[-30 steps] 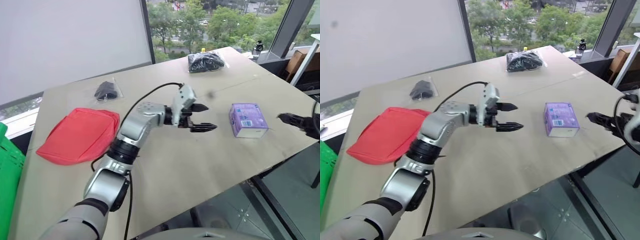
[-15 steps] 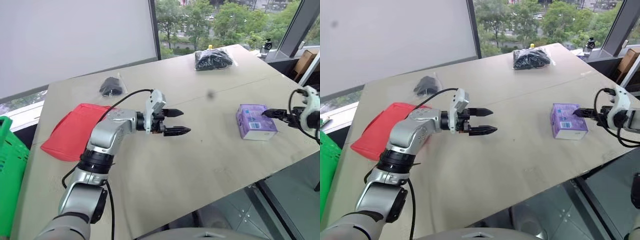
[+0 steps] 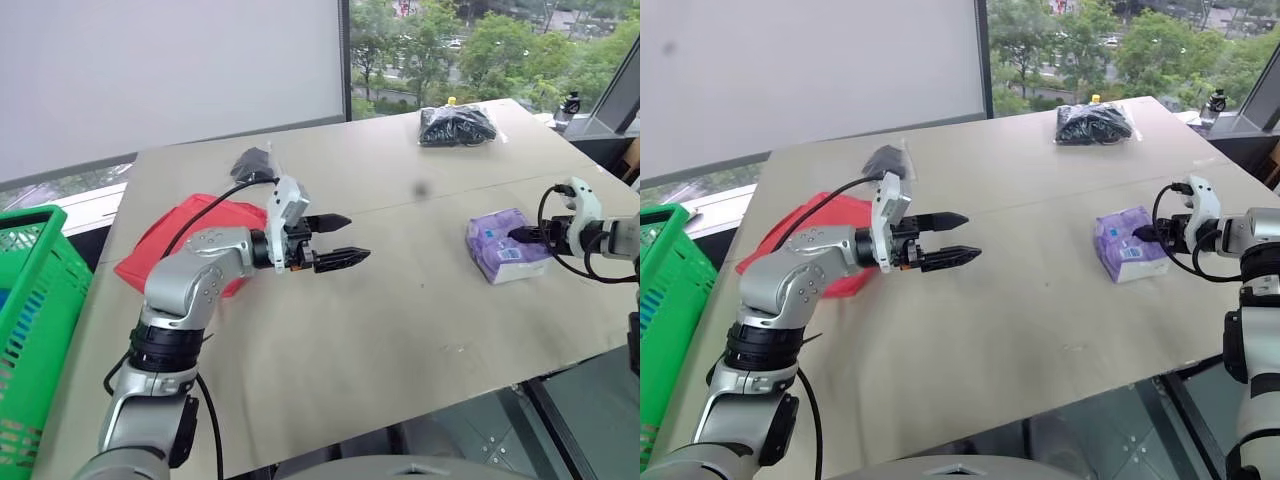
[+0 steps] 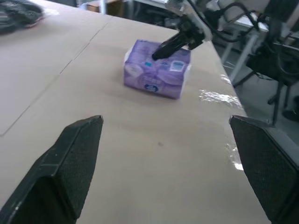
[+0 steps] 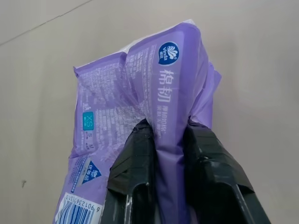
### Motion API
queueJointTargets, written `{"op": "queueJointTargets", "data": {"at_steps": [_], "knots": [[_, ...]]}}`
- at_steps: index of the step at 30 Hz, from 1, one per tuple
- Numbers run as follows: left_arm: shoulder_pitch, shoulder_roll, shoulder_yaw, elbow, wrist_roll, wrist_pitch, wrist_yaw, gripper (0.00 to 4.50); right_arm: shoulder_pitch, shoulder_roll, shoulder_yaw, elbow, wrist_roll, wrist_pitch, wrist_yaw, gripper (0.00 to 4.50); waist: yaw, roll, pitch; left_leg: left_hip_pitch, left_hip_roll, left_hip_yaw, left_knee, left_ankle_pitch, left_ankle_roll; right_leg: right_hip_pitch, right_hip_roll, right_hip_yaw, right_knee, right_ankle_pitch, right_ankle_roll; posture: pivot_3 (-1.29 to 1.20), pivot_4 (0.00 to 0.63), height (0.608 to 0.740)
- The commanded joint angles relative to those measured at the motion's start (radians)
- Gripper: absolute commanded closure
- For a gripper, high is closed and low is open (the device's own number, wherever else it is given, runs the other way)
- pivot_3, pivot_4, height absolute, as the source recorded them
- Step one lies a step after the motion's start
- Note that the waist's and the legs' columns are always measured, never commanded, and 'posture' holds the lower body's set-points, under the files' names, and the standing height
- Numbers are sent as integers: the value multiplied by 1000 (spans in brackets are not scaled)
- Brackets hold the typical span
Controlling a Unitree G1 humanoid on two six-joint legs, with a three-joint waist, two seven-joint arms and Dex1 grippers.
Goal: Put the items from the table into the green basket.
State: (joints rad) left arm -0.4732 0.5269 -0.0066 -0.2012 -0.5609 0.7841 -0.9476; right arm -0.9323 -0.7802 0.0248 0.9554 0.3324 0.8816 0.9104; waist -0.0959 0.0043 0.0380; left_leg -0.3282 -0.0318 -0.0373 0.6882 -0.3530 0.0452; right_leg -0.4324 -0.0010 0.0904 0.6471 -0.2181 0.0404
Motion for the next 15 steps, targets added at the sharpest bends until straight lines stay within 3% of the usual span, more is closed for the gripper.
{"op": "queueJointTargets", "data": {"at_steps": [1, 8, 15], "knots": [[14, -31, 62, -85, -47, 40, 106, 0, -3, 36, -88, -136, 57, -32, 21, 4191, 14, 0, 0, 0, 0, -1, 0, 1, -1, 0, 0, -1, 0, 0, 0, 73, 0, 740], [-35, -197, 282, -79, -340, 447, 435, 0, 77, 161, -192, -557, 222, 41, 17, 4209, 89, 0, 0, -4, 0, -6, 0, 3, -5, -6, -1, -8, 5, 1, -3, 100, 0, 740], [-115, -400, 444, -12, -551, 601, 732, 0, 176, 305, -245, -952, 373, 168, -129, 4209, 127, 0, -1, -21, -2, -23, 11, 4, -7, -16, -5, -26, 12, 5, -9, 68, 0, 740]]}}
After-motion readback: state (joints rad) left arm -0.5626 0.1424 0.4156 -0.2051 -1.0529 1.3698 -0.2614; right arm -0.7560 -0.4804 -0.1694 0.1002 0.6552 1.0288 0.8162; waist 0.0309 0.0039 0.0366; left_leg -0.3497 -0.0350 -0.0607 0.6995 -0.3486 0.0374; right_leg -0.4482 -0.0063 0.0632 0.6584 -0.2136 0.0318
